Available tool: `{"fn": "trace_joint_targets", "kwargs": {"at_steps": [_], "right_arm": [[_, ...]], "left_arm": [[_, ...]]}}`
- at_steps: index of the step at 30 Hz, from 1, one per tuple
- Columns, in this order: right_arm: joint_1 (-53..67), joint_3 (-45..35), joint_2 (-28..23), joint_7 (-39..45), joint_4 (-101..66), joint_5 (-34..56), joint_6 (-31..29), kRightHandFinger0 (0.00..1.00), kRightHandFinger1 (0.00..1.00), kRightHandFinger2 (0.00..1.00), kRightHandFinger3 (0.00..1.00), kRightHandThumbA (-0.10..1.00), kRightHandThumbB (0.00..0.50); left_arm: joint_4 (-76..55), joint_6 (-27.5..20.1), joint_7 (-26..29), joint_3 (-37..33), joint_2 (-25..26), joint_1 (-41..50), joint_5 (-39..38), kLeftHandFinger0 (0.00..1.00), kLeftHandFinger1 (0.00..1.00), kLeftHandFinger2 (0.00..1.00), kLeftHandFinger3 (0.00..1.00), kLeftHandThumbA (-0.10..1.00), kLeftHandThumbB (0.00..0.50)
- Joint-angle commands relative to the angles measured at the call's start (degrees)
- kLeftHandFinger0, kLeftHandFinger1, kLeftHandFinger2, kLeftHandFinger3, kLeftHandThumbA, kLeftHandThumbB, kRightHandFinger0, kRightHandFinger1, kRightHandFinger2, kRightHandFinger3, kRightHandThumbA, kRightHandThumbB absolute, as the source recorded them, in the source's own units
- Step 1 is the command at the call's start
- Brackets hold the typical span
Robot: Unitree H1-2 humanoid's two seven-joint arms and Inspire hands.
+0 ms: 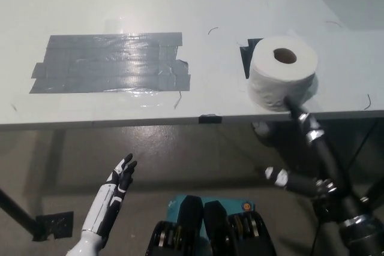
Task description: A toilet paper roll is kept on the black spot on the desk infront of the robot and the robot inserts its right thumb into the hole in the centre to grab the roll. Then it passes the roll to a person.
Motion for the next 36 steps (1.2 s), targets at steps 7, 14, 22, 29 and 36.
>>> {"fn": "trace_joint_targets", "kwargs": {"at_steps": [7, 14, 22, 29, 36], "right_arm": [[-25.7, -8.5, -16.4, 8.2, -9.9, 1.1, 29.5, 1.00, 1.00, 1.00, 1.00, 1.00, 0.318], [-46.3, -1.2, -24.3, 20.1, 18.0, 0.4, 33.7, 1.00, 1.00, 1.00, 1.00, 0.99, 0.361], [-65.3, 10.4, -23.1, 31.9, 52.5, -3.6, 30.1, 1.00, 1.00, 1.00, 1.00, 0.95, 0.384], [-75.7, 20.6, -19.1, 40.9, 73.3, -9.4, 22.1, 1.00, 1.00, 1.00, 1.00, 1.00, 0.271], [-78.8, 25.4, -15.1, 40.6, 81.9, -10.5, 21.9, 1.00, 1.00, 1.00, 1.00, 1.00, 0.361]], "left_arm": [[-2.1, -2.3, -0.6, 0.1, 0.5, -2.4, 0.4, 1.00, 1.00, 1.00, 1.00, 1.00, 0.073], [-2.5, -2.1, -0.5, 0.3, 0.5, -2.7, 0.3, 1.00, 1.00, 1.00, 1.00, 1.00, 0.084], [-2.6, -1.3, -0.4, 0.3, 0.4, -3.4, 0.6, 1.00, 1.00, 1.00, 1.00, 1.00, 0.109], [-2.4, -1.4, -0.9, 0.4, 0.3, -4.1, 0.0, 1.00, 1.00, 1.00, 1.00, 1.00, 0.117], [-2.4, -1.3, -0.9, 0.4, 0.4, -4.7, 0.1, 1.00, 1.00, 1.00, 1.00, 1.00, 0.123]]}}
